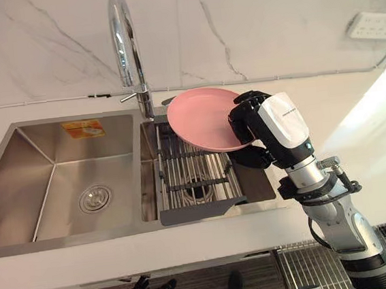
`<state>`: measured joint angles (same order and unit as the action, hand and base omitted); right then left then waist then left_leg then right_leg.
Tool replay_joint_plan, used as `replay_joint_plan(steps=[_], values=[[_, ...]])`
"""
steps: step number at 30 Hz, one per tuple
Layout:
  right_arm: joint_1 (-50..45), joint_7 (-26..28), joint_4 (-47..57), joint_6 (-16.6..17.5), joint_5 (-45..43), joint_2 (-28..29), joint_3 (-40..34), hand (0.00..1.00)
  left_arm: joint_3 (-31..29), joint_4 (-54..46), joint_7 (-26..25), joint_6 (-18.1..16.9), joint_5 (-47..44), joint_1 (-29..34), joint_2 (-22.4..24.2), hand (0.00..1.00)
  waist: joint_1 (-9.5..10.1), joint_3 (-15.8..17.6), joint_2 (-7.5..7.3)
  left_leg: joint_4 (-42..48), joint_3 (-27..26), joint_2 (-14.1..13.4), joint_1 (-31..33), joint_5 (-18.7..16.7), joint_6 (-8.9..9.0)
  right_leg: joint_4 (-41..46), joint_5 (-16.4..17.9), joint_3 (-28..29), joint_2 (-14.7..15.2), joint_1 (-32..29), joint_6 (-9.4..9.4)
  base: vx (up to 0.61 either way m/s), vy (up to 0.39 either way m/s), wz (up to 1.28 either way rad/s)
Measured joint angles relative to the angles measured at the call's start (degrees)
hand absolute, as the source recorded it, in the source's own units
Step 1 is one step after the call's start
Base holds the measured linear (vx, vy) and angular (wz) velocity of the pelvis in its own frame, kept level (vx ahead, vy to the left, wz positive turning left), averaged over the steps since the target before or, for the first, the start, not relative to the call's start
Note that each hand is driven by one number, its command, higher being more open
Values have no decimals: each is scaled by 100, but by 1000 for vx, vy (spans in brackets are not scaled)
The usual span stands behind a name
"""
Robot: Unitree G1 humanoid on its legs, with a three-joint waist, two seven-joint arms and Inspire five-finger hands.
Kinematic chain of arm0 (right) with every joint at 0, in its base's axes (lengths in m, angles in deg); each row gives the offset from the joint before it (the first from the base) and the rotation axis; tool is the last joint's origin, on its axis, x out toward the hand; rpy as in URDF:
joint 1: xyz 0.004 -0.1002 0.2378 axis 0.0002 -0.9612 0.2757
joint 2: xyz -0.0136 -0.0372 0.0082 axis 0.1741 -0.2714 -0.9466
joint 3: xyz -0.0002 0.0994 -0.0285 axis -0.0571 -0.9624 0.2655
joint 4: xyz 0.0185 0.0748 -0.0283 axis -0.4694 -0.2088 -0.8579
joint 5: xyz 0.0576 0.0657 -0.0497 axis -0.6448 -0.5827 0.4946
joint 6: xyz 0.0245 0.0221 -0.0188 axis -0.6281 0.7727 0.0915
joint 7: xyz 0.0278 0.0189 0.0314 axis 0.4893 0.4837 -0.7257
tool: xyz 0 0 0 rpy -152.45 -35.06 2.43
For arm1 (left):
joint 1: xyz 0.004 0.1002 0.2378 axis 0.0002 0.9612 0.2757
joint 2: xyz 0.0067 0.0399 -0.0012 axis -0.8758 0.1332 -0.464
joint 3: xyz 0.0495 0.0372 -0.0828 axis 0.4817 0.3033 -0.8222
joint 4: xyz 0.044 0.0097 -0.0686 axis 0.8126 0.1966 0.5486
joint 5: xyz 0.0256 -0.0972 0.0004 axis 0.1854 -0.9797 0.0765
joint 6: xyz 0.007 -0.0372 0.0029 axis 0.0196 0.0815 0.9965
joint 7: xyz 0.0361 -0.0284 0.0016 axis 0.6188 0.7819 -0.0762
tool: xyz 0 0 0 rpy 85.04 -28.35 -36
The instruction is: Walk over to the sink, pick up the cup, carry it to the dishwasher, place the cup inside the dishwasher, then close the dishwasher door
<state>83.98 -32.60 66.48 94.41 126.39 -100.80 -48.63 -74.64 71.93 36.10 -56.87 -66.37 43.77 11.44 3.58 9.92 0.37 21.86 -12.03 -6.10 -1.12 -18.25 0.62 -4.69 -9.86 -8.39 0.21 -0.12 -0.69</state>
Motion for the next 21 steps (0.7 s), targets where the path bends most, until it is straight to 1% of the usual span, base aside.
replay_joint_plan(steps=[2,3,5,6,7,8,9,10,11,12,13,14,15,16,17,18,19,20,21], values=[[-5,-41,-1,19,6,-8,-1,0,40,-20,-20,0,1,-7,14,100,-49,21,24,43,-58,18,42,-40,-15,-2,-94,232,-32,-112,-2,-64,52,-68],[-7,-104,-1,11,7,-31,-6,0,96,-12,-44,11,1,-6,-11,100,-155,33,41,33,-111,54,42,-40,-29,6,-155,315,-13,-174,-40,-45,46,-34],[-17,-198,-4,-17,6,-55,-52,0,167,-12,-63,73,-1,-16,-6,100,-236,79,105,47,-118,135,10,-37,-64,128,-207,482,3,-289,-88,-45,75,-47],[-19,-237,-18,-52,7,-45,-71,0,171,-14,-73,111,-14,-25,26,100,-255,111,143,48,-114,177,2,-41,-111,265,-209,611,11,-403,-94,-36,63,-55],[-19,-266,-42,-62,9,-23,-72,0,171,-18,-75,123,-25,-27,33,100,-263,128,148,52,-114,211,2,-44,-132,356,-208,678,14,-466,-97,-82,76,-59],[-22,-329,-120,-71,24,68,-71,0,171,-27,-78,132,-75,-33,32,100,-270,175,132,74,-142,285,-4,-48,-167,550,-199,782,16,-601,-110,-129,84,-57],[-65,-385,-159,-105,148,217,-79,0,171,-36,-81,174,-161,-35,-7,100,-280,224,77,132,-178,344,-10,-45,-204,759,-194,866,29,-740,-128,-169,95,-51],[-76,-392,-159,-115,173,255,-80,0,171,-40,-81,180,-185,-37,-12,100,-283,240,63,139,-193,353,-13,-41,-225,794,-200,883,26,-771,-134,-151,48,-54],[-143,-453,-159,-119,354,416,-80,0,164,-70,-95,197,-212,-51,-10,100,-276,306,7,89,-391,316,-34,-9,-345,852,-201,938,59,-802,-167,-188,-6,-60],[-161,-482,-159,-119,521,457,-78,0,154,-45,-103,219,-221,-94,-24,100,-265,422,2,54,-608,299,-121,4,-393,1638,251,497,188,-1010,37,-310,-8,-69],[-218,-534,-161,-117,590,438,-78,0,165,-23,-104,221,-238,-151,-30,100,-308,424,13,23,-703,298,-139,28,-429,2726,899,-22,415,-1250,151,-293,-8,-50],[-244,-594,-167,-119,620,428,-79,0,173,-18,-105,232,-238,-169,-41,100,-326,424,13,12,-753,295,-139,46,-441,3156,1146,-219,525,-1291,135,-240,7,-44],[-249,-724,-231,-125,713,421,-80,0,219,-16,-128,242,-252,-182,-60,100,-329,419,3,1,-873,263,-132,83,-445,3709,1507,-511,695,-1256,139,-124,-14,-50],[-253,-844,-297,-182,773,419,-81,0,222,-15,-228,262,-283,-202,-70,100,-330,418,5,0,-967,205,-84,109,-450,3981,1825,-722,815,-1128,119,-116,-29,-50],[-260,-904,-335,-221,780,418,-85,0,221,-14,-279,274,-283,-215,-84,100,-339,414,3,1,-1003,165,-50,125,-443,4031,1950,-833,876,-1041,102,-75,-41,-43],[-259,-973,-405,-271,788,419,-106,0,221,-18,-341,285,-284,-226,-117,100,-315,405,4,13,-1093,94,-3,155,-399,4005,2100,-985,942,-883,79,-52,-82,-57],[-251,-1087,-558,-330,793,426,-129,0,220,-28,-431,293,-287,-228,-231,100,-266,386,-33,78,-1243,-22,92,188,-316,3513,2211,-1162,981,-556,-30,-38,-92,-60],[-247,-1113,-607,-352,794,426,-142,0,218,-34,-490,300,-289,-230,-276,100,-275,372,-67,141,-1260,-42,157,182,-272,3126,2221,-1170,932,-427,-135,-33,-139,-57],[-235,-1145,-722,-376,796,377,-244,0,210,5,-591,361,-295,-293,-313,100,-284,371,-25,242,-1177,-87,290,177,-196,2438,2121,-1152,673,-227,-152,-20,-113,-44]])
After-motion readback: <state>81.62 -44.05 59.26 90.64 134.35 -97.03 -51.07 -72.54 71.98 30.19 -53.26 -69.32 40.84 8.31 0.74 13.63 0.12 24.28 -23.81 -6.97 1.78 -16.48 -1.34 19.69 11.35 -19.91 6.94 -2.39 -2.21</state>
